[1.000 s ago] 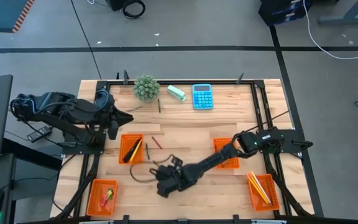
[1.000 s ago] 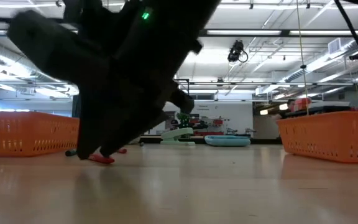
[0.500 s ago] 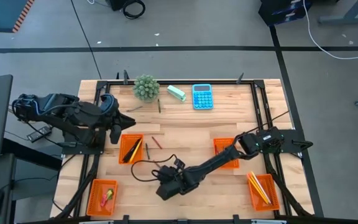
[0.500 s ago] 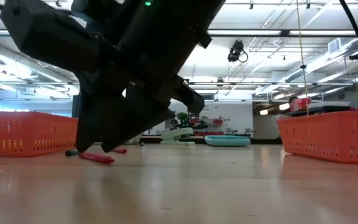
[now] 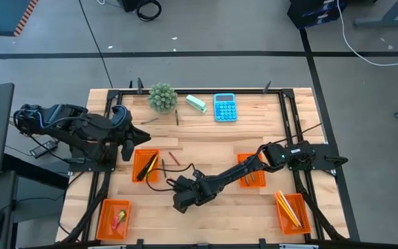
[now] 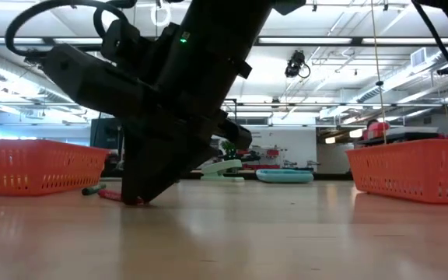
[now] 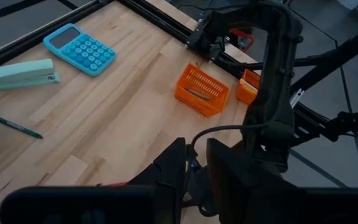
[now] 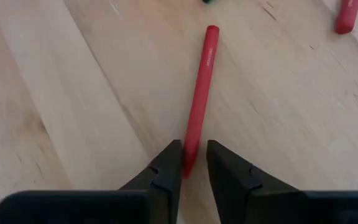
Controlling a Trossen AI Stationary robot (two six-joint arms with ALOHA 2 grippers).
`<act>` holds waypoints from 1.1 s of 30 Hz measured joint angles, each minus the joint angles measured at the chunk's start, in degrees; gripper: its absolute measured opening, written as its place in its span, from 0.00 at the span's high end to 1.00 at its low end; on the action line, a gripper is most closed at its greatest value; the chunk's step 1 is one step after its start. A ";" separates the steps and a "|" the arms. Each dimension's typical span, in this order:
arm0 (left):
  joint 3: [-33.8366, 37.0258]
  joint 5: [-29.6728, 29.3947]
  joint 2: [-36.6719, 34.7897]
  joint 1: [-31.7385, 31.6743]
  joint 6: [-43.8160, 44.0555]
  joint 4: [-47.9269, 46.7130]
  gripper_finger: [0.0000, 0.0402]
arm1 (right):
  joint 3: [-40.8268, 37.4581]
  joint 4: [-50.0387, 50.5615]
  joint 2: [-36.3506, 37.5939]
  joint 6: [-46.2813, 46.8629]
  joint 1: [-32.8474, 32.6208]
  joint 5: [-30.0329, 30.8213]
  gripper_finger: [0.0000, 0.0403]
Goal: Sort crayons/erasers/pens/pencils in bins
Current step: Put the bottom red crayon into the top right orange basket
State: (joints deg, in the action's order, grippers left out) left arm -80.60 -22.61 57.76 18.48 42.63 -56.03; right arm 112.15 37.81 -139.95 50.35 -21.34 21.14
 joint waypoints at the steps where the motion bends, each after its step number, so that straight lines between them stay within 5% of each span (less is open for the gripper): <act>1: 0.00 0.00 0.00 0.12 -0.18 0.00 0.81 | 0.03 0.26 0.03 -0.03 0.15 -0.64 0.81; 7: 0.00 0.02 0.00 0.15 -0.41 0.00 0.83 | 0.08 1.10 0.12 0.00 0.70 -2.40 0.89; 21: 0.00 0.01 0.00 0.15 -0.39 0.00 0.83 | 0.18 4.00 0.38 0.46 2.54 -4.94 0.90; 33: 0.00 0.00 0.00 0.15 -1.75 -0.34 0.82 | 0.08 24.23 1.96 4.19 2.18 -4.37 0.90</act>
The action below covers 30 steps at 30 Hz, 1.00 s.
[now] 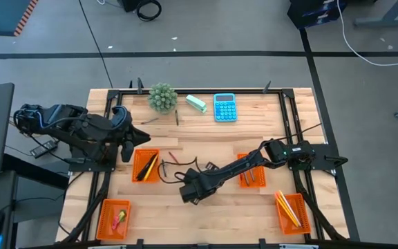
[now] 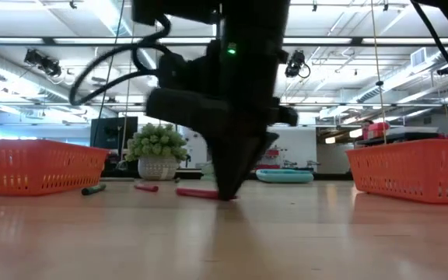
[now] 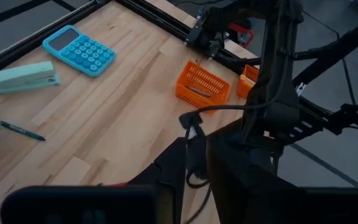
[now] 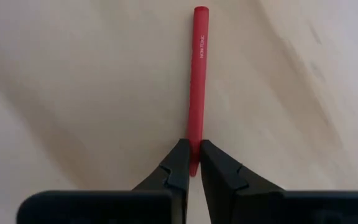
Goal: Sort crayons/erasers/pens/pencils in bins
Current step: Put the bottom red crayon into the top right orange basket
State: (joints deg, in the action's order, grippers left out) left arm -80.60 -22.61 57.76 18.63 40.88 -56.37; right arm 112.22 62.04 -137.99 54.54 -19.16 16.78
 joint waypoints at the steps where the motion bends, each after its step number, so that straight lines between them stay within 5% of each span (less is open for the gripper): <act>1: 0.00 0.00 -0.02 -0.01 -0.03 0.01 0.82 | -0.02 1.85 0.00 0.95 0.02 -0.26 0.90; 20: 0.00 2.35 -0.02 -0.02 -0.84 -0.03 0.83 | -0.07 10.91 7.83 3.95 1.43 -5.45 0.82; 30: 0.00 2.36 -0.02 -0.02 -2.46 0.03 0.82 | -0.02 -0.12 5.67 -0.58 4.86 -8.74 0.72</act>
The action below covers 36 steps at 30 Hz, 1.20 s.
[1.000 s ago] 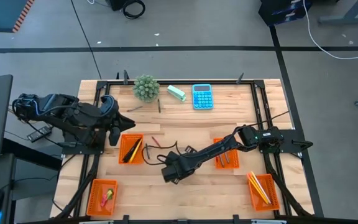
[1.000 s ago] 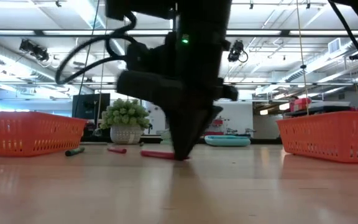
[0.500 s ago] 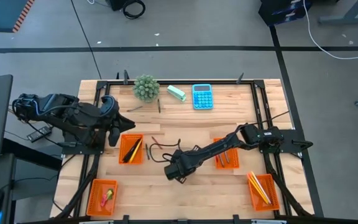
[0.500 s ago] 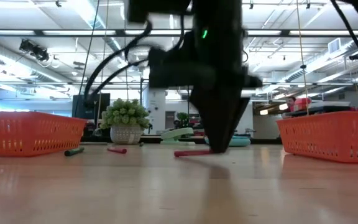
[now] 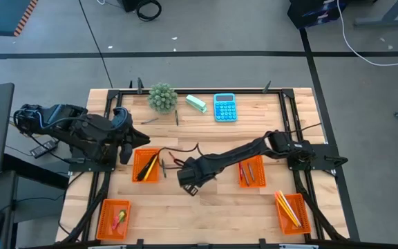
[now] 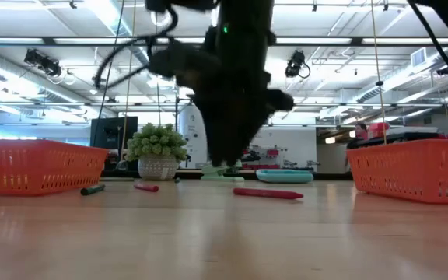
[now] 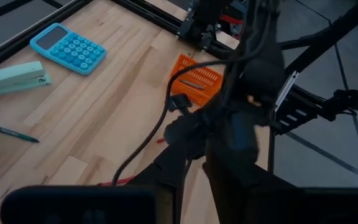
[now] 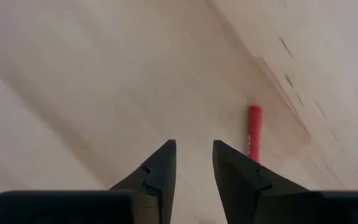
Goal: Sort crayons/erasers/pens/pencils in bins
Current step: Put the bottom red crayon into the top right orange basket
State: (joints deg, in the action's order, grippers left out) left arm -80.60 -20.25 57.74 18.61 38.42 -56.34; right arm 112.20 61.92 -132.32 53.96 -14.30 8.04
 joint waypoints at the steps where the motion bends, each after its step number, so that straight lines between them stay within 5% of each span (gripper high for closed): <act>1: 0.00 0.00 0.00 0.00 0.48 0.00 0.82 | 0.00 1.15 -0.52 0.22 0.21 -0.01 0.72; 25: 0.00 1.03 -0.04 3.54 4.89 2.49 0.86 | -3.55 2.87 -1.72 -4.21 4.41 -0.75 0.72; 32: 0.00 1.03 -0.04 3.54 4.12 2.47 0.85 | -3.46 15.83 -0.07 5.36 4.14 1.54 0.71; 36: 0.00 1.03 -0.07 3.54 3.95 2.43 0.86 | -7.94 12.15 -0.19 8.45 3.64 0.59 0.66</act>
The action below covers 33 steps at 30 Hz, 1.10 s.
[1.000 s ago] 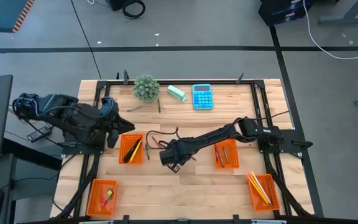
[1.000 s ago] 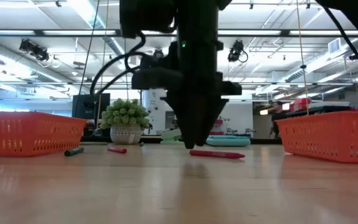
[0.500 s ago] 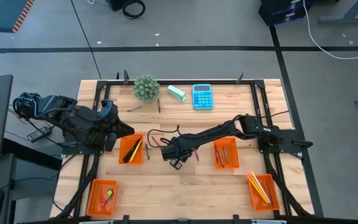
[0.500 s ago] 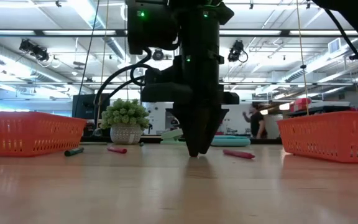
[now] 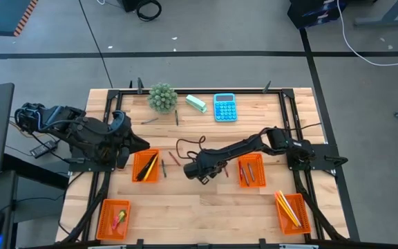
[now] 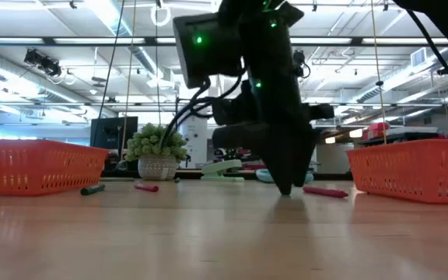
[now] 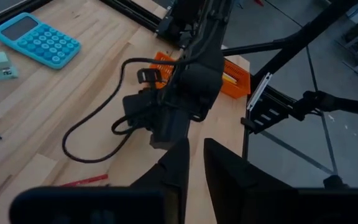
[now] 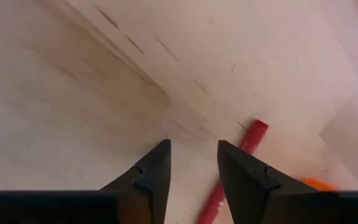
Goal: Sort crayons/erasers/pens/pencils in bins
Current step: Put the bottom red crayon into the top right orange basket
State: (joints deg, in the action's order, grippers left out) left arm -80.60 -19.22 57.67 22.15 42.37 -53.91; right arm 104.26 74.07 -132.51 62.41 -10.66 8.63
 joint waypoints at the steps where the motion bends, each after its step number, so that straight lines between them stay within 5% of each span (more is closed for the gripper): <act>1: -0.01 0.00 0.00 0.00 0.00 -0.02 0.86 | -0.86 0.22 0.29 0.06 -0.06 -0.46 0.65; 12: 0.00 1.52 -0.02 0.01 -0.83 -0.91 0.86 | -2.88 2.47 0.33 2.75 -1.26 2.77 0.52; 23: 0.00 1.51 -0.02 0.00 -1.87 -0.98 0.86 | -0.50 3.70 0.52 7.90 -3.06 8.05 0.50; 33: 0.00 1.52 -0.02 0.00 -2.56 -0.91 0.87 | -3.91 2.27 0.99 9.36 -3.21 1.40 0.48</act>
State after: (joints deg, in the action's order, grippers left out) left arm -80.60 -17.71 57.65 22.15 39.81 -54.82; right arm 100.35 76.33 -131.52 71.77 -13.87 10.03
